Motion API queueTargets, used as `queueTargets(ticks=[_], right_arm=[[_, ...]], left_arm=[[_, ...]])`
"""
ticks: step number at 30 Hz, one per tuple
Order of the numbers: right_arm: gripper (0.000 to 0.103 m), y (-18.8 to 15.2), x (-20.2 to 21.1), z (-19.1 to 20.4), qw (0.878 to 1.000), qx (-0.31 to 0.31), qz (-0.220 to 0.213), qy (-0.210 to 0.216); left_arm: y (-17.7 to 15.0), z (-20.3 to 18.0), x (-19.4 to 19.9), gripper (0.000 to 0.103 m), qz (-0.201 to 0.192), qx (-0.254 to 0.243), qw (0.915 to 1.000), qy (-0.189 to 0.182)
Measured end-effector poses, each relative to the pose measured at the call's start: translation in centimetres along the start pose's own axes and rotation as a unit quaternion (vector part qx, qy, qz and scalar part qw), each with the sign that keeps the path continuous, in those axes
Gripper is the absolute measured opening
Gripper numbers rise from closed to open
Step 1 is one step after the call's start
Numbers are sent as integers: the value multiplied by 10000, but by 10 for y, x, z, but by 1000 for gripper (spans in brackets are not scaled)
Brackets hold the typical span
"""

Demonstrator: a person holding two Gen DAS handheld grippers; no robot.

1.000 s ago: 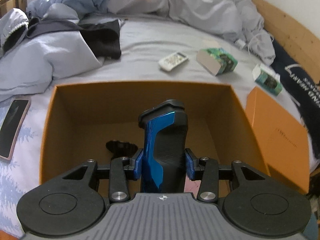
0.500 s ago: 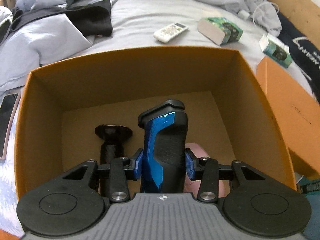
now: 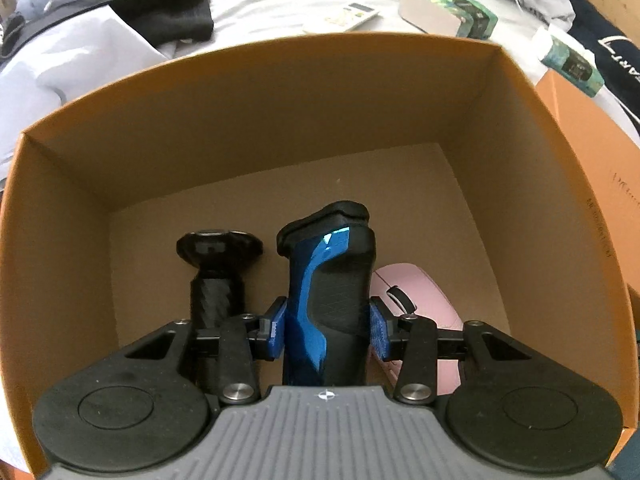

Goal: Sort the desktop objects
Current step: 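Lower the shaver into the box beside the pink mouse and open the left gripper, then raise the left tool out of the orange box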

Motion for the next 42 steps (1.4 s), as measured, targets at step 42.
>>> queueTargets(ticks=[42], right_arm=[[103,-2,5,10,9998,171,14,29]], left_arm=[[0,8,108,62,-1758,-77,9839,-308]])
Point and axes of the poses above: each gripper's, at about its wrist camera, not at the fingertips, and x roughly against the way its jaws point, z to its left, y to its top, the point moved 10 cm from there along -x, roughly the way its jaws point, and after that the axes turned 1 degree about y, right-handed, at the moved point
